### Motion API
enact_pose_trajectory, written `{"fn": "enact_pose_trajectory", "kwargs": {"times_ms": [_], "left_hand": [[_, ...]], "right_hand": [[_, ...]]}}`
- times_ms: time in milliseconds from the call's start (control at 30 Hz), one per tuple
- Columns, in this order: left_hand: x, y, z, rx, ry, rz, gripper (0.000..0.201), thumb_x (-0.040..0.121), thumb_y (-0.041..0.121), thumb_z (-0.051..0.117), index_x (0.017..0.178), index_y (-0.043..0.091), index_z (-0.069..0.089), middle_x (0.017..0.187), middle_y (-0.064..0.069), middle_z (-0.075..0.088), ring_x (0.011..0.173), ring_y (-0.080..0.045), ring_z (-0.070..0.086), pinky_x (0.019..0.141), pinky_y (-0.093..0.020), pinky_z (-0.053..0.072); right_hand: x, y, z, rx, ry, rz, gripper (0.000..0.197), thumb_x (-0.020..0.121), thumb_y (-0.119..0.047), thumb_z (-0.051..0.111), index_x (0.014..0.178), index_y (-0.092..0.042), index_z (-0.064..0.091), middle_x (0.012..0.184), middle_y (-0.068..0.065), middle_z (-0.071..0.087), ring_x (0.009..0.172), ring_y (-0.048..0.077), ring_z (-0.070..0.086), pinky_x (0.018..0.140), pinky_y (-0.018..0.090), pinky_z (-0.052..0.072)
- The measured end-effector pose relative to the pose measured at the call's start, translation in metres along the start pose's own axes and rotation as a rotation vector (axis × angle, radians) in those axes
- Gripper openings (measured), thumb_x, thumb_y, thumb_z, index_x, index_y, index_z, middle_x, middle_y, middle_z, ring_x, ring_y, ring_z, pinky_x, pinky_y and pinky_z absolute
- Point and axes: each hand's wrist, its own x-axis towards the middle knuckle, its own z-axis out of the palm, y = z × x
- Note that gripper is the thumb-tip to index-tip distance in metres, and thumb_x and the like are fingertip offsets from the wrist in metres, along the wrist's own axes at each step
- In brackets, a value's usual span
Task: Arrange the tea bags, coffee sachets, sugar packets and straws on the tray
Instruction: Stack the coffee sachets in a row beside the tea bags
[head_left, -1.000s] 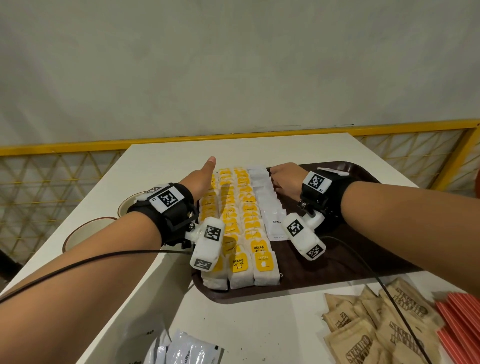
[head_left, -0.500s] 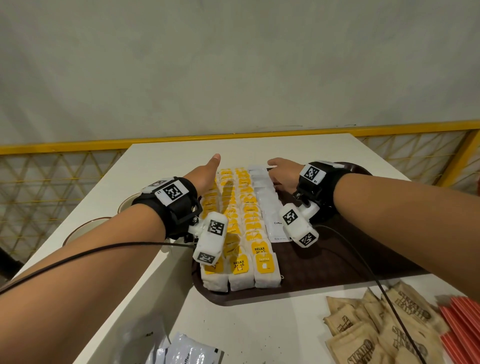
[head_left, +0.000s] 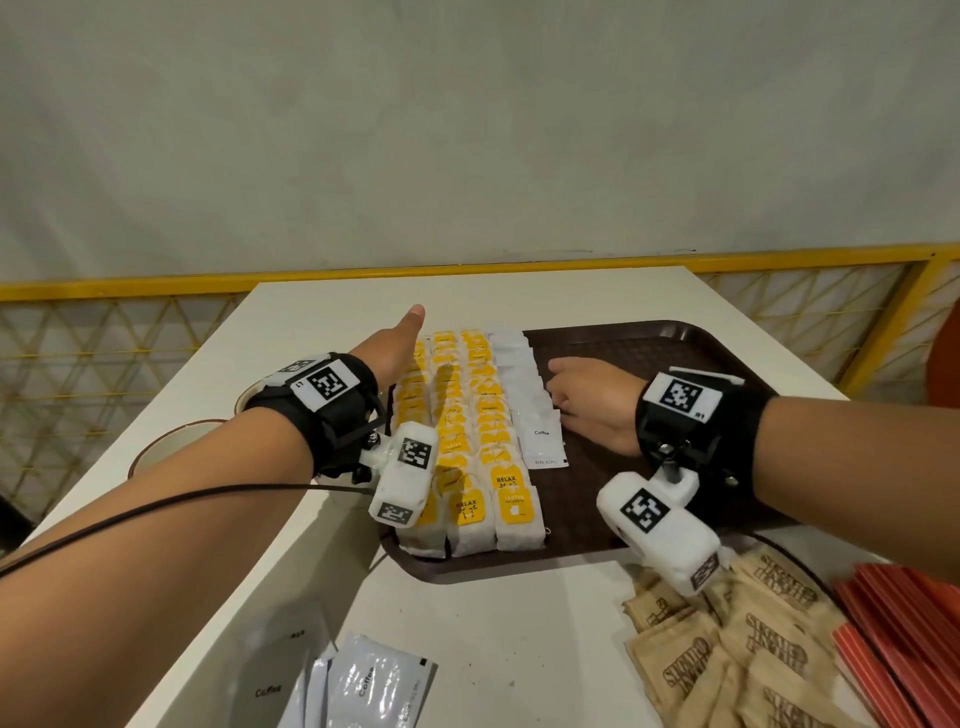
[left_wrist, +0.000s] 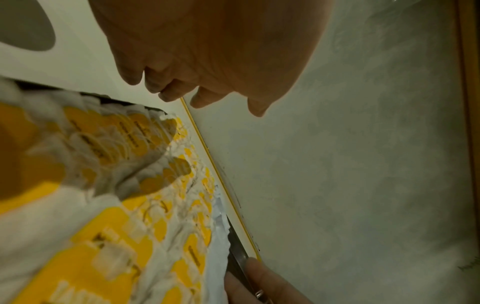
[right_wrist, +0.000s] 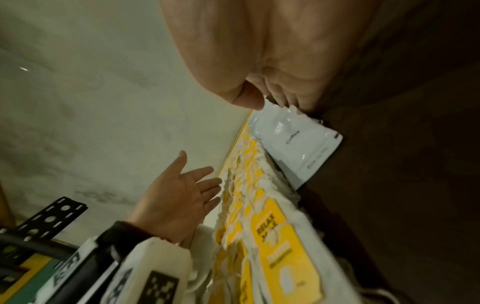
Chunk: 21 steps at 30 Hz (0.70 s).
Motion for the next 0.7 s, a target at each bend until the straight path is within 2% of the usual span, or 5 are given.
{"fn": "enact_pose_trajectory", "kwargs": {"times_ms": [67, 200, 367, 533, 700], "left_hand": [[-0.003, 0.001, 0.001, -0.003, -0.006, 0.006, 0.074, 0.098, 0.058, 0.015, 0.148, 0.005, 0.025, 0.153, -0.015, 0.028, 0.141, -0.03, 0.028, 0.113, -0.04, 0.019], [-0.009, 0.002, 0.002, -0.005, -0.015, 0.012, 0.073, 0.098, 0.058, 0.016, 0.148, 0.006, 0.026, 0.153, -0.013, 0.029, 0.141, -0.029, 0.027, 0.113, -0.04, 0.019], [-0.013, 0.001, 0.0, 0.022, -0.002, 0.008, 0.072, 0.099, 0.056, 0.014, 0.148, 0.004, 0.025, 0.154, -0.014, 0.026, 0.141, -0.03, 0.026, 0.113, -0.04, 0.019], [-0.013, -0.001, 0.0, 0.037, -0.007, 0.017, 0.071, 0.099, 0.055, 0.014, 0.148, 0.004, 0.025, 0.154, -0.015, 0.026, 0.141, -0.03, 0.027, 0.112, -0.039, 0.02], [-0.012, -0.001, 0.001, 0.038, -0.013, 0.019, 0.071, 0.099, 0.054, 0.014, 0.148, 0.004, 0.026, 0.154, -0.014, 0.027, 0.141, -0.029, 0.026, 0.113, -0.039, 0.018]], "right_hand": [[0.002, 0.001, 0.006, -0.057, 0.032, -0.036, 0.049, 0.092, 0.0, 0.038, 0.14, 0.007, 0.033, 0.138, 0.034, 0.039, 0.128, 0.049, 0.037, 0.109, 0.057, 0.03], [0.013, 0.007, 0.011, 0.03, 0.129, -0.059, 0.06, 0.092, -0.007, 0.04, 0.15, -0.011, 0.025, 0.125, 0.001, 0.043, 0.128, 0.025, 0.044, 0.112, 0.04, 0.034], [-0.004, 0.012, -0.002, -0.108, 0.092, -0.105, 0.064, 0.085, 0.002, 0.057, 0.144, -0.006, 0.034, 0.145, 0.014, 0.042, 0.134, 0.023, 0.041, 0.109, 0.03, 0.035], [-0.016, 0.012, -0.011, -0.52, 0.168, -0.223, 0.039, 0.067, -0.013, 0.084, 0.101, -0.013, 0.066, 0.103, 0.002, 0.064, 0.096, 0.017, 0.062, 0.086, 0.034, 0.052], [-0.016, 0.006, -0.008, -0.599, 0.101, -0.239, 0.038, 0.066, -0.014, 0.086, 0.098, -0.013, 0.066, 0.085, -0.008, 0.056, 0.077, 0.005, 0.056, 0.071, 0.023, 0.049]]}}
